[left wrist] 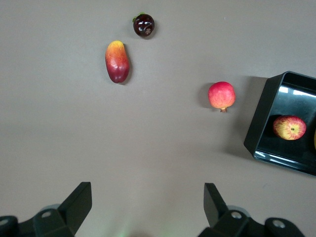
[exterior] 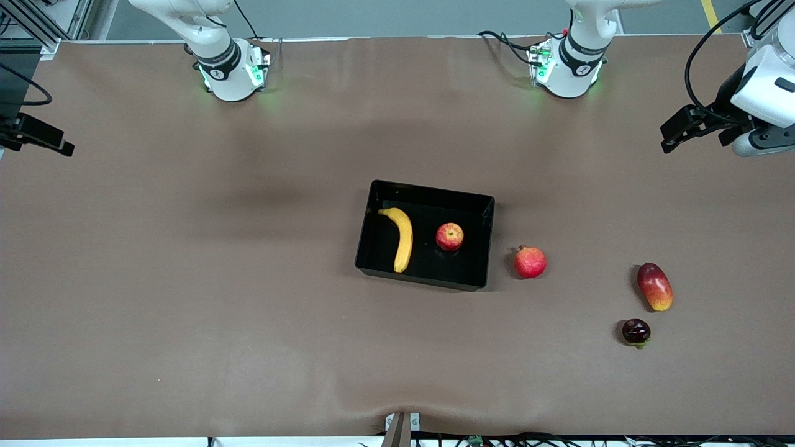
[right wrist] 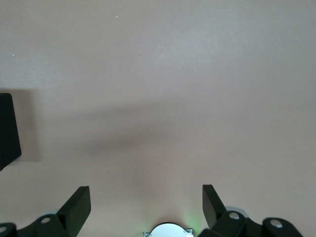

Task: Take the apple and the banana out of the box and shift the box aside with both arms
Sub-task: 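Reach the left gripper down to the red apple in the black tray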

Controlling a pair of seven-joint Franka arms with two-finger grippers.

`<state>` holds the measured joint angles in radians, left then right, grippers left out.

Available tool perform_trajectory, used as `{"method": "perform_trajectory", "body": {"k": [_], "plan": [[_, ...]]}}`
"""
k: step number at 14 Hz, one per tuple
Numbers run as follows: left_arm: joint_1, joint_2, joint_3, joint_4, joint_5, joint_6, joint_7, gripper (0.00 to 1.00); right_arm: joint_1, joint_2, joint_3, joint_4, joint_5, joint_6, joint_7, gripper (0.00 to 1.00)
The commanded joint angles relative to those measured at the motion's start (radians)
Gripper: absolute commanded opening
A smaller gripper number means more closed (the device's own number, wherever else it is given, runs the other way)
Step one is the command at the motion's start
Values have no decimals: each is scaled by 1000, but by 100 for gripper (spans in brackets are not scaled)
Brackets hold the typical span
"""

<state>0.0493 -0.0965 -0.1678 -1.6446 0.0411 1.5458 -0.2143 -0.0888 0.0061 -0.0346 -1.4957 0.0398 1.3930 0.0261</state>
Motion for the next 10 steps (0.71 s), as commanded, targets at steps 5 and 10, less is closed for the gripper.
{"method": "perform_trajectory", "body": {"k": [5,10], "plan": [[-12,70,-2,77,-18,-24,0,100,-17,0,10,14,-8,-16,-12,100],[-97,227,-93,117,-17,-30,-205,100,-17,2,10,11,-8,-16,-12,100]]}}
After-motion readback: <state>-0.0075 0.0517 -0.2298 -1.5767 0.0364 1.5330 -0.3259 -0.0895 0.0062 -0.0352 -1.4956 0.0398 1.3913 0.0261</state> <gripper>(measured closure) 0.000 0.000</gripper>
